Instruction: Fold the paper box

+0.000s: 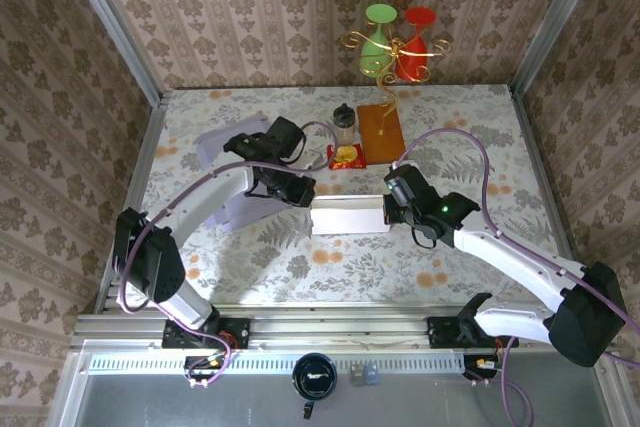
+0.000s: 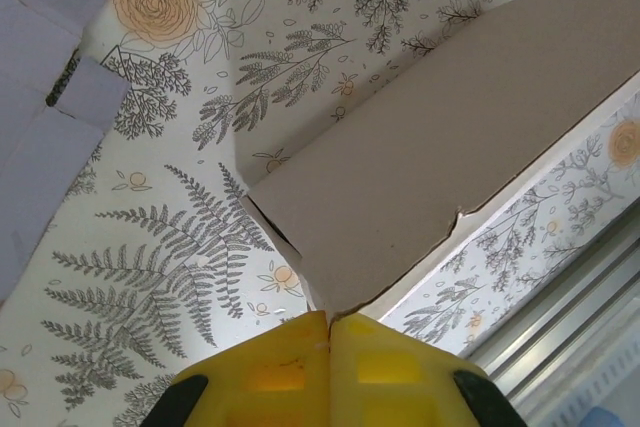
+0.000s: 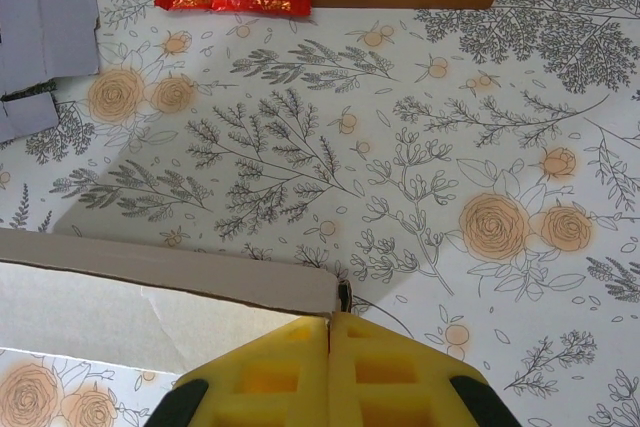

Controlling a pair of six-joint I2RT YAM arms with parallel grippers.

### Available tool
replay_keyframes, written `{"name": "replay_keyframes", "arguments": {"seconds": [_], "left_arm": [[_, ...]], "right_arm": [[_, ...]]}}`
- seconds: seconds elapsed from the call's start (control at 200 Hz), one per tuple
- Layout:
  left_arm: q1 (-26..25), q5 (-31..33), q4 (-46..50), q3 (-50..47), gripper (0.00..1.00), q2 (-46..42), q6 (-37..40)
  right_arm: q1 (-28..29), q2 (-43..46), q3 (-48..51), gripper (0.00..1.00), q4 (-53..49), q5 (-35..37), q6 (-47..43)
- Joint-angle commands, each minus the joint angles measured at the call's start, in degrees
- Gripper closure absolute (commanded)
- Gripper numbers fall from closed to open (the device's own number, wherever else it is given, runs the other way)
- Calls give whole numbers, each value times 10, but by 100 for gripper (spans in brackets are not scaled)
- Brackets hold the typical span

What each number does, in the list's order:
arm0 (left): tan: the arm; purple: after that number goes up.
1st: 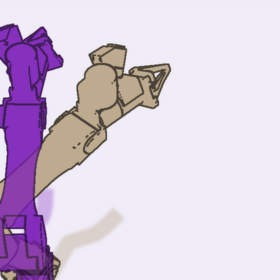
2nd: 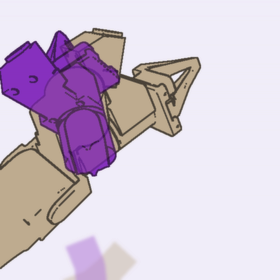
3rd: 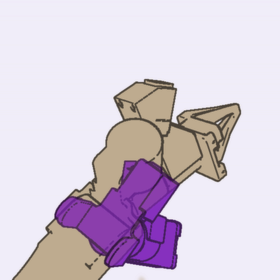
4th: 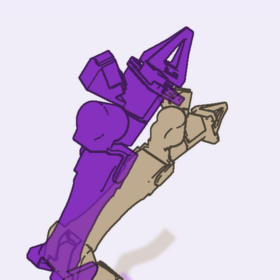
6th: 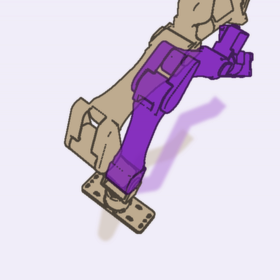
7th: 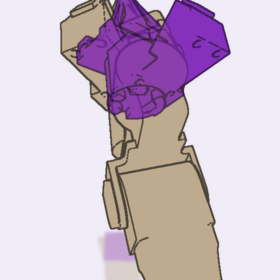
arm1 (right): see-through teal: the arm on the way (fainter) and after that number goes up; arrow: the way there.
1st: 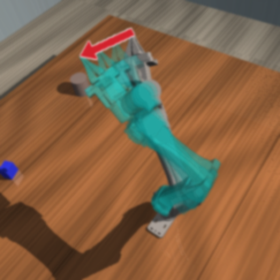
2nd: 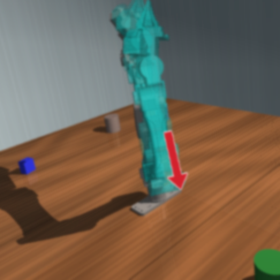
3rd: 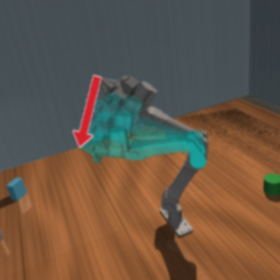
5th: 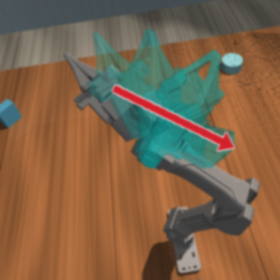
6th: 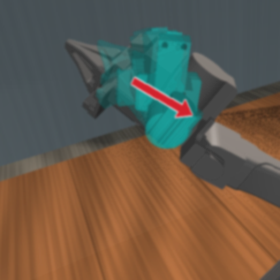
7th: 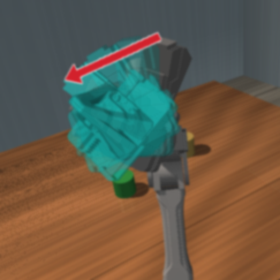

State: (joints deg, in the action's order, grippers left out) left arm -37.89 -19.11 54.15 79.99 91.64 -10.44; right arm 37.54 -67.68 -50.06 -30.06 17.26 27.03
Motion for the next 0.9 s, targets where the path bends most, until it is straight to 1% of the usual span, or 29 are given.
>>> {"name": "replay_keyframes", "arguments": {"seconds": [0.0, 0.135, 0.42, 0.6, 0.895], "left_arm": [[-6, -30, 36, 35, 93, 18, -49], [-4, -34, 65, 59, 93, 38, -79], [1, -67, 85, 84, 94, 62, -139], [3, -73, 99, 103, 96, 74, -163], [3, -88, 104, 112, 98, 82, -179]], "right_arm": [[7, -14, -8, 100, -17, -12, 6], [7, -13, -6, 100, -16, -9, 9], [14, -18, -9, 100, -12, -8, 11], [17, -18, -7, 100, -11, -6, 12], [18, -18, -5, 100, -10, -4, 15]]}}
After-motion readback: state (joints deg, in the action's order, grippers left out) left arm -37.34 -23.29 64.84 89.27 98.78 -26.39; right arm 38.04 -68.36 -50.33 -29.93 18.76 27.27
